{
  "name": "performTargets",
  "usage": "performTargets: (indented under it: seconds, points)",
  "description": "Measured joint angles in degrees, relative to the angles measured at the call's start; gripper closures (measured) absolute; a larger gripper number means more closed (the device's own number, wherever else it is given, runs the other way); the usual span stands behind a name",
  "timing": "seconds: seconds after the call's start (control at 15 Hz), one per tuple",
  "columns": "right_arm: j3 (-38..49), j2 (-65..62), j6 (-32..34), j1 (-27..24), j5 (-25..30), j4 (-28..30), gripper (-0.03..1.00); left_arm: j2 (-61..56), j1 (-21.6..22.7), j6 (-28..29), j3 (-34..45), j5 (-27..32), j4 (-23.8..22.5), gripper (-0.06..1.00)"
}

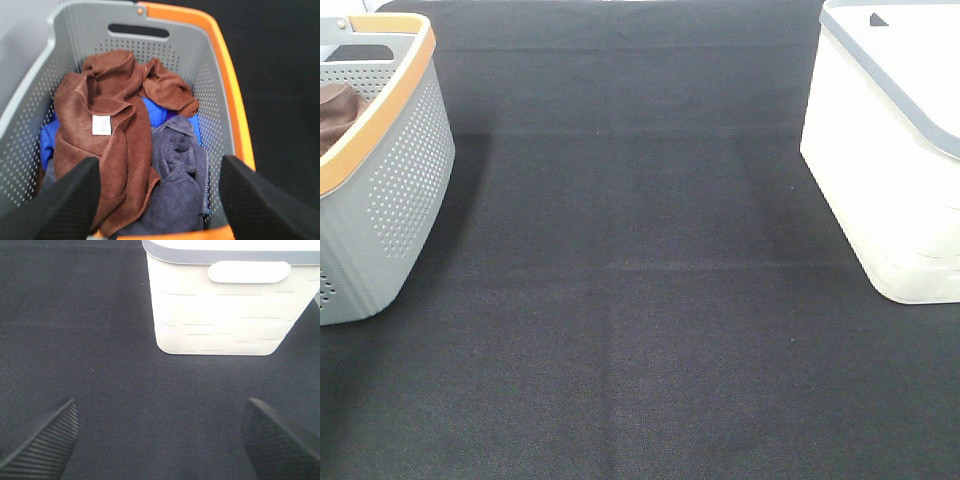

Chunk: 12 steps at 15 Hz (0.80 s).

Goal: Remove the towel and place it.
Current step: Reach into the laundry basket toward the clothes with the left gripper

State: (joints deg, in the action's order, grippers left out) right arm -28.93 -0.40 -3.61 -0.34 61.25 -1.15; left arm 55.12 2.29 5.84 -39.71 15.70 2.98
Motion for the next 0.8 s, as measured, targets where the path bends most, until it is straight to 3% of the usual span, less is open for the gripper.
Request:
performTargets:
  seconds: [0.27,0.67,0.8]
  points:
    - [0.0,0.0,0.0,0.0,0.0,0.0,0.13,17.8,0.0,1.9,-14.6,8.5,-1.2,0.3]
    - [0.0,0.0,0.0,0.0,0.0,0.0,0.13,36.4,0.0,7.7,-38.5,25.4,-13.3,0.3]
    - [0.0,0.0,0.0,0.0,0.0,-0.1,0.13,40.3,0.3,10.0,-43.8,28.1,-16.0,0.3]
